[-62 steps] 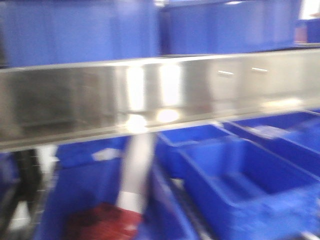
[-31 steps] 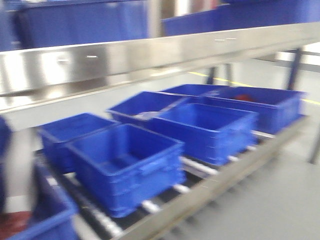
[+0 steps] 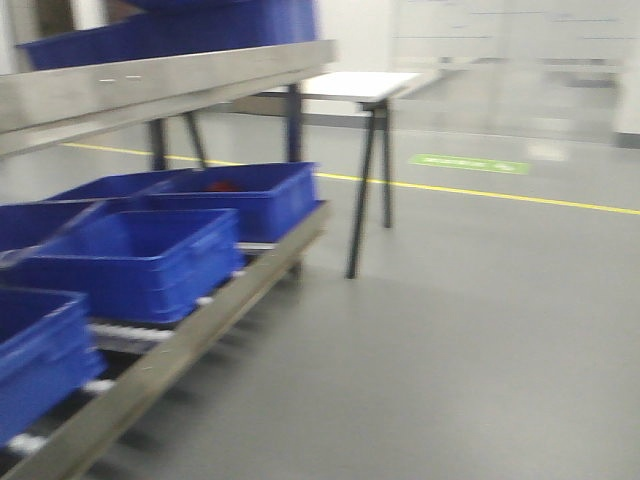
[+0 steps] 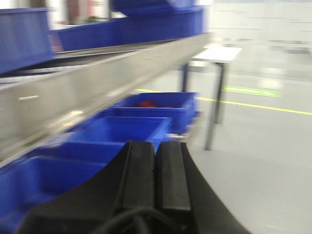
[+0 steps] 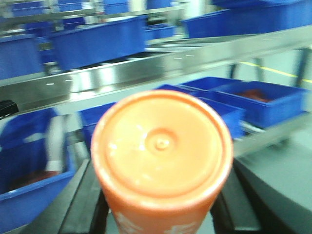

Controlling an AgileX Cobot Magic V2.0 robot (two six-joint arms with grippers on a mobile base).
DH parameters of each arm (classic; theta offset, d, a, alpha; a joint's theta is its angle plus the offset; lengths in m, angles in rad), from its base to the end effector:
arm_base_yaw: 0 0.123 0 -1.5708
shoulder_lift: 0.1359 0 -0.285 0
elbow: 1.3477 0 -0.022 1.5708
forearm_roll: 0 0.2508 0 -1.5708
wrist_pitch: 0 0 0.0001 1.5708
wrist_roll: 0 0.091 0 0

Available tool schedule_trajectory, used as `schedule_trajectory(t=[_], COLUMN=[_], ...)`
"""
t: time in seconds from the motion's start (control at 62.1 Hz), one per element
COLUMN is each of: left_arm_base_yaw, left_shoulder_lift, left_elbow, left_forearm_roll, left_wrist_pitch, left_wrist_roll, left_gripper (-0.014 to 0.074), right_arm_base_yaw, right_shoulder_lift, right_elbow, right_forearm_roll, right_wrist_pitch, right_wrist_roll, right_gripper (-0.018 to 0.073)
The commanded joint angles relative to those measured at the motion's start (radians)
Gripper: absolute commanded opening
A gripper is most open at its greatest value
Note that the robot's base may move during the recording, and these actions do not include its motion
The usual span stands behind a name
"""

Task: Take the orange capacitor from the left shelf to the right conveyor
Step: 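Drive the base from the shelf to the black conveyor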

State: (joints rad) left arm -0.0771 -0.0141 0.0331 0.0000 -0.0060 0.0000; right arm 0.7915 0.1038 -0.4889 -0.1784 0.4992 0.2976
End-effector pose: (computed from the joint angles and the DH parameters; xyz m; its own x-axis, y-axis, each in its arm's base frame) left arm 0.0564 -0.0044 0.2033 0.0739 -0.0057 -0.9972 0.0770 0.9970 0.0000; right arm 0.0246 0.0139 0.3224 -0.1050 0.0924 -0.9902 -0.6407 0.7552 0.1384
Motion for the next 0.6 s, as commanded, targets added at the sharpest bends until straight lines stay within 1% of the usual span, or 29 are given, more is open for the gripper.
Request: schedule_trajectory(t=[0.0, 0.58], left_arm_base_yaw=[-0.002, -0.002], left_shoulder_lift=[0.01, 0.01], left_elbow=[-0.008, -0.008], left_forearm_roll=[-0.005, -0.005], left_wrist_pitch=[-0.084, -0.084], left_wrist_roll=[0.0, 0.0], left_gripper=[-0.0105, -0.0105], right_arm_base_yaw=[0.0, -0.006], right_shoulder_lift=[0.013, 0.014], right_elbow=[-0.028, -0.028], right_forearm_roll=[-0.018, -0.018], right_wrist_pitch=[-0.088, -0.088], right_wrist_roll=[-0.009, -0.009], right_gripper=[0.0056, 0.0056])
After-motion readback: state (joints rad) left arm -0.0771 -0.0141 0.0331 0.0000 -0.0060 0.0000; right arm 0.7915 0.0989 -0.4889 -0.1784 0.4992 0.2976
